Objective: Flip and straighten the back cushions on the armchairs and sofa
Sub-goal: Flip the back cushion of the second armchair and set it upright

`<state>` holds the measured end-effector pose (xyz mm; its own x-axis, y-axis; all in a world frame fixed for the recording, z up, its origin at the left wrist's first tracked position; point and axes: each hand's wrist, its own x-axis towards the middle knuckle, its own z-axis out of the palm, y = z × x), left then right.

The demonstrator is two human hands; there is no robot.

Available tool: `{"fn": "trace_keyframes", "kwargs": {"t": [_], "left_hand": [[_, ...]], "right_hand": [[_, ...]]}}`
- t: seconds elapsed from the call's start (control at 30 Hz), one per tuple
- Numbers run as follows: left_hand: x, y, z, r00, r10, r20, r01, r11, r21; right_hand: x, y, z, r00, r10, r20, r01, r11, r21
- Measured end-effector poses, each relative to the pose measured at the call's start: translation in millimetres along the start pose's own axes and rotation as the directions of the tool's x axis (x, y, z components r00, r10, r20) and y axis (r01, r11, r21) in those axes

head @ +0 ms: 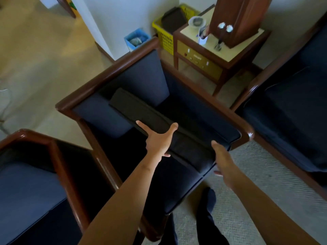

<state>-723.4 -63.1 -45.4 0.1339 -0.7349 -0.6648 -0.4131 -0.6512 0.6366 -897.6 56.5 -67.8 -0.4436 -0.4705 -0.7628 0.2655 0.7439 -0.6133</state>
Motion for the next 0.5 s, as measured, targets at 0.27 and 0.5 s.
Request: {"fn": "trace_keyframes", "kwargs": {"t": [0.27,0.5], "left_hand": [[14,56,19,0.989,0.144,0.019,-0.131,0.822,0.554],[46,81,-28,0.886,0.402,0.232,-0.355,0.266,0.896]], "right_hand": [[-20,-54,15,0.792,-0.484,0.371,0.459,0.071,-0.886],[-5,-76,20,0.785,-0.450,0.427,0.434,-0.092,-0.896]]}}
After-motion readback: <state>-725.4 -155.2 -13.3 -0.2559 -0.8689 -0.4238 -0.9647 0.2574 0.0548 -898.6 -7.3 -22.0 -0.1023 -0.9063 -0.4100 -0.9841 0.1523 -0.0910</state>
